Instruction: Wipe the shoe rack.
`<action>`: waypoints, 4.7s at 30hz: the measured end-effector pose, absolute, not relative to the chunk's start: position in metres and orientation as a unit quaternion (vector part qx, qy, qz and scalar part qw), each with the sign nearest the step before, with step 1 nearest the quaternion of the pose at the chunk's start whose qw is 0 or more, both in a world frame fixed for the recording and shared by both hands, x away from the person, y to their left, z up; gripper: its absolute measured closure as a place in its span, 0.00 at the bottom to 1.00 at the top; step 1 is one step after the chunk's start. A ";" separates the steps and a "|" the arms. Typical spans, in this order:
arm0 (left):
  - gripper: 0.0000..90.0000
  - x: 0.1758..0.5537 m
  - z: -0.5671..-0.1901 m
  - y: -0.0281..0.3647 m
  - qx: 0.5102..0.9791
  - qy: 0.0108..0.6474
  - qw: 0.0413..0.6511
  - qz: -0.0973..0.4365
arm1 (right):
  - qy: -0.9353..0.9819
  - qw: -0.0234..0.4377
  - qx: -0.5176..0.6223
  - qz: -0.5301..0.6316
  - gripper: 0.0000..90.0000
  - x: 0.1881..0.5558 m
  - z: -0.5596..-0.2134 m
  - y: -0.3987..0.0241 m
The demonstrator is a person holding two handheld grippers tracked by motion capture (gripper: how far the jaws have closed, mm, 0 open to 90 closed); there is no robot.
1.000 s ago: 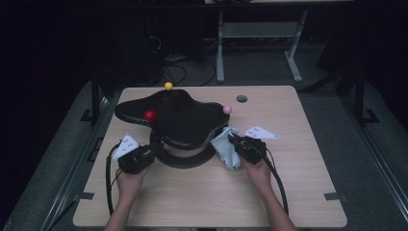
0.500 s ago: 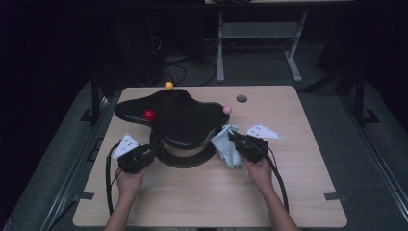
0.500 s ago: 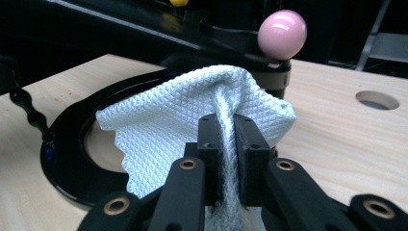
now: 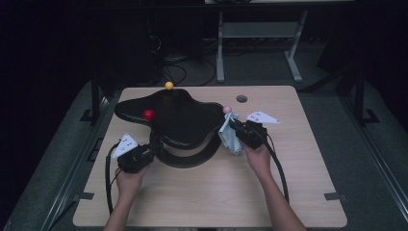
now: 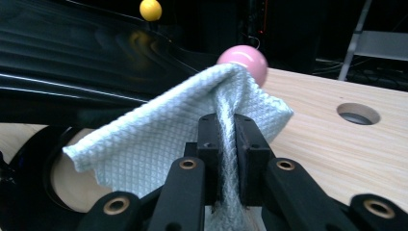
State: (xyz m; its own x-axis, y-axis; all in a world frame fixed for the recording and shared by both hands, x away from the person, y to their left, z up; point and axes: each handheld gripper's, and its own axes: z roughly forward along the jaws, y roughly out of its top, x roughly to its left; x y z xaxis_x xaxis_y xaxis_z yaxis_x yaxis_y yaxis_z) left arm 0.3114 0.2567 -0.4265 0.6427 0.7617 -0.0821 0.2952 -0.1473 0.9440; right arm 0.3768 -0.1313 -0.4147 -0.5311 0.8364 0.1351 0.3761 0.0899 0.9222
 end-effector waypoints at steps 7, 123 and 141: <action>0.84 0.311 -0.426 0.259 0.726 0.364 0.541 0.217 | 0.708 0.215 0.415 0.530 0.91 0.374 -0.413 -0.129; 0.84 0.309 -0.427 0.240 0.736 0.345 0.539 0.222 | 0.716 0.148 0.227 0.643 0.91 0.265 -0.336 -0.075; 0.84 0.309 -0.427 0.240 0.737 0.342 0.543 0.210 | 0.719 0.161 0.226 0.638 0.91 0.265 -0.333 -0.078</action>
